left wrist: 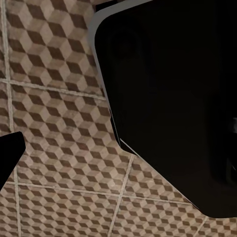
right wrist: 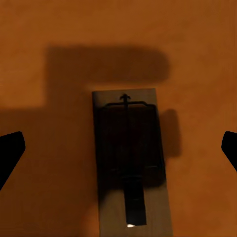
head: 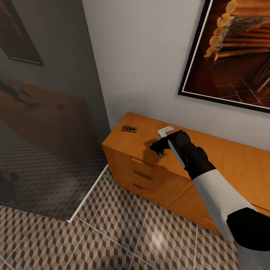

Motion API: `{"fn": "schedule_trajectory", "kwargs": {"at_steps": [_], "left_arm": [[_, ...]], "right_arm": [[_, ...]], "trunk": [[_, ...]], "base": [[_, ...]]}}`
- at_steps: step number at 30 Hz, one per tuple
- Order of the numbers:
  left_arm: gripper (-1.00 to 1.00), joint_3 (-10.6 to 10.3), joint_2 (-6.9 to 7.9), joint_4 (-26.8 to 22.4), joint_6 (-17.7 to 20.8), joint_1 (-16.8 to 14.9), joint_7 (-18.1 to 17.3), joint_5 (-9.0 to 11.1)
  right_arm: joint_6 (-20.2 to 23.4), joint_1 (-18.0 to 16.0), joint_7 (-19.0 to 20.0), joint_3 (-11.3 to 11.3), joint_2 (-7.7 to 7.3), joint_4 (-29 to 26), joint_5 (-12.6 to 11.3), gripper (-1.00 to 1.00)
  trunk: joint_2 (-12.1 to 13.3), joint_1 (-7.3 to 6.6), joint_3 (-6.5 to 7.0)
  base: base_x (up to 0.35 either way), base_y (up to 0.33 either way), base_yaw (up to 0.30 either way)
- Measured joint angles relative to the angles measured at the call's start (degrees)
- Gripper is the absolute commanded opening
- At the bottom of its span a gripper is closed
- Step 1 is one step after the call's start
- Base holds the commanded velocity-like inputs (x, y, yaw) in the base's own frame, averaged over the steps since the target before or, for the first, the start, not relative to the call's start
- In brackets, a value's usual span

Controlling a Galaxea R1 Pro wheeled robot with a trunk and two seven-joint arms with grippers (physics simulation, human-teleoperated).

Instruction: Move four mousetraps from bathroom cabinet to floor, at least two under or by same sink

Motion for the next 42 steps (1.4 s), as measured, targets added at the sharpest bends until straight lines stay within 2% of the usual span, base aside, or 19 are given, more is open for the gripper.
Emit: {"fn": "schedule_trajectory", "kwargs": {"at_steps": [4,9,13,35,42], "left_arm": [[1.0,0.0,0.0,0.0,0.0,0.0,0.0,0.0],[1.0,0.0,0.0,0.0,0.0,0.0,0.0,0.0],[1.0,0.0,0.0,0.0,0.0,0.0,0.0,0.0],[1.0,-0.1,-0.03,0.0,0.0,0.0,0.0,0.0],[1.0,0.0,-0.08,0.0,0.0,0.0,0.0,0.0]], "right_arm": [[0.0,0.0,0.0,-1.0,0.04,0.0,0.0,1.0],[0.0,0.0,0.0,-3.5,0.0,0.2,0.0,1.0],[0.1,0.0,0.0,-4.1,-0.04,0.4,-0.1,1.0],[0.1,0.0,-0.1,-4.4,-0.13,1.5,-0.1,1.0],[0.1,0.0,-0.1,-4.4,-0.18,4.1,0.0,1.0]], "trunk": [[0.0,0.0,0.0],[0.0,0.0,0.0],[0.0,0.0,0.0],[0.0,0.0,0.0],[0.0,0.0,0.0]], "base": [[0.0,0.0,0.0],[0.0,0.0,0.0],[0.0,0.0,0.0],[0.0,0.0,0.0],[0.0,0.0,0.0]]}}
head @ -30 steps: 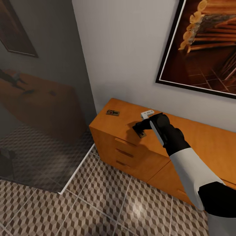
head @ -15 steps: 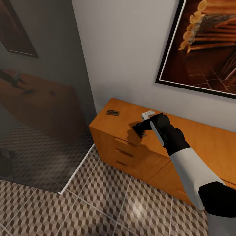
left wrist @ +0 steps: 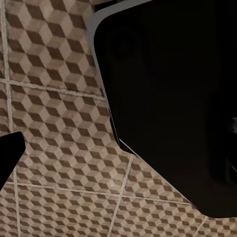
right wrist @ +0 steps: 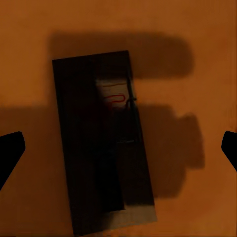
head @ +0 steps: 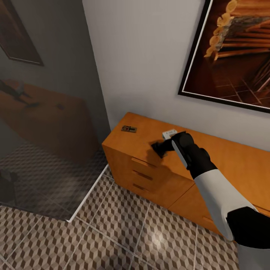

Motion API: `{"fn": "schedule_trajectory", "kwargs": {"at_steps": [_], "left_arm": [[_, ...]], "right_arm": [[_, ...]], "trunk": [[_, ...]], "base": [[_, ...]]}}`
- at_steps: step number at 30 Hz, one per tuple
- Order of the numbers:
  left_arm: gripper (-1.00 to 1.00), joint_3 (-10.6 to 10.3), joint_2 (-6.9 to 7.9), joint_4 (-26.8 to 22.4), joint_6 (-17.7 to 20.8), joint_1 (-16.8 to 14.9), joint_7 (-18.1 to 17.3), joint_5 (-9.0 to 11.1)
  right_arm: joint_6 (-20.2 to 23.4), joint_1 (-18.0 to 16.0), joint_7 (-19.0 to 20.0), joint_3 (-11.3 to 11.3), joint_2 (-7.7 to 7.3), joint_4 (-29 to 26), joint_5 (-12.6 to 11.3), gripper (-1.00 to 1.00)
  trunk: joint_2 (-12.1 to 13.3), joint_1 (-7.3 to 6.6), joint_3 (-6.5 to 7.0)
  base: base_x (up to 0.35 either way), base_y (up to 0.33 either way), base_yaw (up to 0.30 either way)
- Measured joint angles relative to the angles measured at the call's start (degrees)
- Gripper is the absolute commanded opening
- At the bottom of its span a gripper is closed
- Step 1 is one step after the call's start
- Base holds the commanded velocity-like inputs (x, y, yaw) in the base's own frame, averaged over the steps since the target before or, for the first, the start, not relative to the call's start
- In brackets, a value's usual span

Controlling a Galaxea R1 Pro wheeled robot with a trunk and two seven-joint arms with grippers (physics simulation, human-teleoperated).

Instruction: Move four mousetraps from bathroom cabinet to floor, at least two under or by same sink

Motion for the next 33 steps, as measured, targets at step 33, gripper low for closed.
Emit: {"fn": "schedule_trajectory", "kwargs": {"at_steps": [33], "left_arm": [[1.0,0.0,0.02,0.0,0.0,0.0,0.0,0.0]], "right_arm": [[0.0,0.0,0.0,0.0,-0.09,2.0,0.0,1.0]], "trunk": [[0.0,0.0,0.0]], "base": [[0.0,0.0,0.0]]}}
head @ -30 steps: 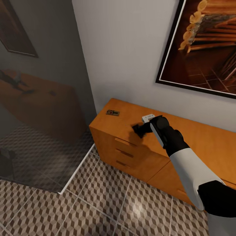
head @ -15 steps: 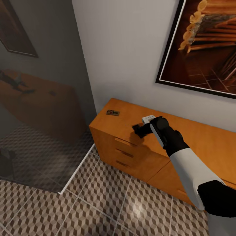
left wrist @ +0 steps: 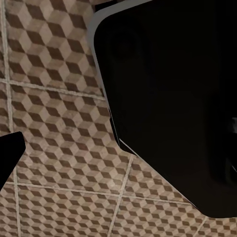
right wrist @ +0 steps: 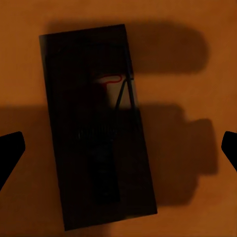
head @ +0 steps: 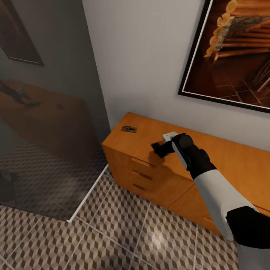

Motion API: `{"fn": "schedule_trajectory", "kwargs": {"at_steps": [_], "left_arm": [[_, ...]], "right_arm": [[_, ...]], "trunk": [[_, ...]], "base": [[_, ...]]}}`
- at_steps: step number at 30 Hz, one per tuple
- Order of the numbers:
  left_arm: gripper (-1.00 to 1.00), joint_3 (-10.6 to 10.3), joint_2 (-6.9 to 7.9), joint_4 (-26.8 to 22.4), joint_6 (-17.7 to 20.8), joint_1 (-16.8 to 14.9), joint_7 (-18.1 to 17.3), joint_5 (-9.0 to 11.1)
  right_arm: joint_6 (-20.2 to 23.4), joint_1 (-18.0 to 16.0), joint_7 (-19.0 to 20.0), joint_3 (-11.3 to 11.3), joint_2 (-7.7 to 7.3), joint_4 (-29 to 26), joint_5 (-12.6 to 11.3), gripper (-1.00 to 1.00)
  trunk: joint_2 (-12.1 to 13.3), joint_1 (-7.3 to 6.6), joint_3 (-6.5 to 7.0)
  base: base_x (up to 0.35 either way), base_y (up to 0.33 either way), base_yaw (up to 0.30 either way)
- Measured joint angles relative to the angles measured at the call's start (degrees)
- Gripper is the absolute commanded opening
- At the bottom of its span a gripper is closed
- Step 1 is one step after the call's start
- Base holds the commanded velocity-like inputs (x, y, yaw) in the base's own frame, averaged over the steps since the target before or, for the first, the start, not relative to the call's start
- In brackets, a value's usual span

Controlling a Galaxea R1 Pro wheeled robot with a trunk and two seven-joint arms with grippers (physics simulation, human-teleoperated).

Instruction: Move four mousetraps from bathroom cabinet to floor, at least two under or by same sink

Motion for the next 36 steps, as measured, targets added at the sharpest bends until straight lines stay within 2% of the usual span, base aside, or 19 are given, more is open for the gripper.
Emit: {"fn": "schedule_trajectory", "kwargs": {"at_steps": [13,36], "left_arm": [[1.0,0.0,-0.01,0.0,0.0,0.0,0.0,0.0],[1.0,0.0,0.02,0.0,0.0,0.0,0.0,0.0]], "right_arm": [[0.0,0.0,-0.1,0.0,0.08,2.0,0.0,1.0],[0.0,0.0,0.0,0.0,0.09,2.0,0.0,1.0]], "trunk": [[0.0,-0.01,0.01],[0.0,-0.01,0.01]], "base": [[0.0,0.0,0.0],[0.0,0.0,0.0]]}}
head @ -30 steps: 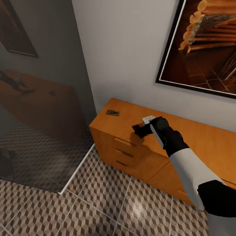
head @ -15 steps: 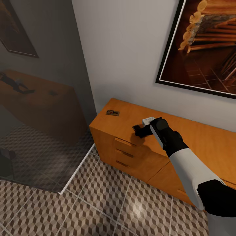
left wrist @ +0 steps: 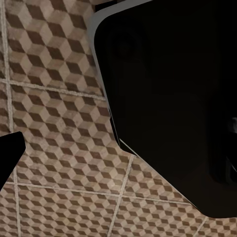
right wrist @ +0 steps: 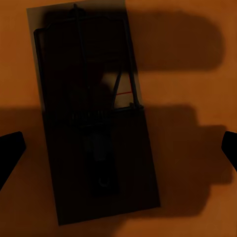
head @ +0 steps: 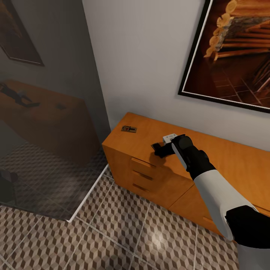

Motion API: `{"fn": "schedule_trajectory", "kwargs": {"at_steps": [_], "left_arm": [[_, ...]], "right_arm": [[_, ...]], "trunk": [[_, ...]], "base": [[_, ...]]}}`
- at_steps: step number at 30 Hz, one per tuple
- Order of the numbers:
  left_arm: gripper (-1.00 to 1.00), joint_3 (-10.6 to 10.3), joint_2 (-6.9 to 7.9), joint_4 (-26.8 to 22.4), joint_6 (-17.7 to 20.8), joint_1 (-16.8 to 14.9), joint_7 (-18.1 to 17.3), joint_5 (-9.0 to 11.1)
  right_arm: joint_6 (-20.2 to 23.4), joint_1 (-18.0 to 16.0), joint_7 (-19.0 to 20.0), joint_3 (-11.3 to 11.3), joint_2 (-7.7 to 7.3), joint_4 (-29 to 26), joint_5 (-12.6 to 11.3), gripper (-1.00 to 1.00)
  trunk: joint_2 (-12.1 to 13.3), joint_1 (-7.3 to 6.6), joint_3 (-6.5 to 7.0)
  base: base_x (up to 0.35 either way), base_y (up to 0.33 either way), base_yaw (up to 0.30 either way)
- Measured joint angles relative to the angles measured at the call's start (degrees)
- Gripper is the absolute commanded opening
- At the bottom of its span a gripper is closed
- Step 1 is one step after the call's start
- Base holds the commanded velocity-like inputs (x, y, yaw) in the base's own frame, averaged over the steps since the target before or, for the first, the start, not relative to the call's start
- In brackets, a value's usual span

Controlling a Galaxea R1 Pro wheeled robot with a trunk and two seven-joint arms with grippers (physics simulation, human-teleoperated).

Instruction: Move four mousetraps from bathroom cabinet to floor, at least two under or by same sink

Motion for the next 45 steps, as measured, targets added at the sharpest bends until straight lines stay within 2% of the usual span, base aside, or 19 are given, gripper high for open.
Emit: {"fn": "schedule_trajectory", "kwargs": {"at_steps": [12,13,17,19,45], "left_arm": [[1.0,0.0,0.01,0.0,0.0,0.0,0.0,0.0],[1.0,0.0,0.0,0.0,0.0,0.0,0.0,0.0],[1.0,0.0,0.01,0.0,0.0,0.0,0.0,0.0],[1.0,0.0,0.02,0.0,0.0,0.0,0.0,0.0],[1.0,0.0,0.02,0.0,0.0,0.0,0.0,0.0]], "right_arm": [[0.0,0.0,0.0,0.0,0.0,0.0,0.0,1.0],[0.0,0.0,0.0,0.0,0.0,0.0,0.0,-1.0],[0.0,0.0,0.1,0.0,0.06,0.1,-0.8,-1.0],[-0.1,0.0,0.1,0.0,0.1,0.0,0.4,-1.0],[-0.2,0.0,0.1,-0.2,0.17,0.2,0.3,-1.0]], "trunk": [[0.0,0.0,0.0],[0.0,0.0,0.0],[0.0,0.0,0.0],[0.0,-0.01,0.0],[0.0,-0.01,0.0]], "base": [[0.0,0.0,0.0],[0.0,0.0,0.0],[0.0,0.0,0.0],[0.0,0.0,0.0],[0.0,0.0,0.0]]}}
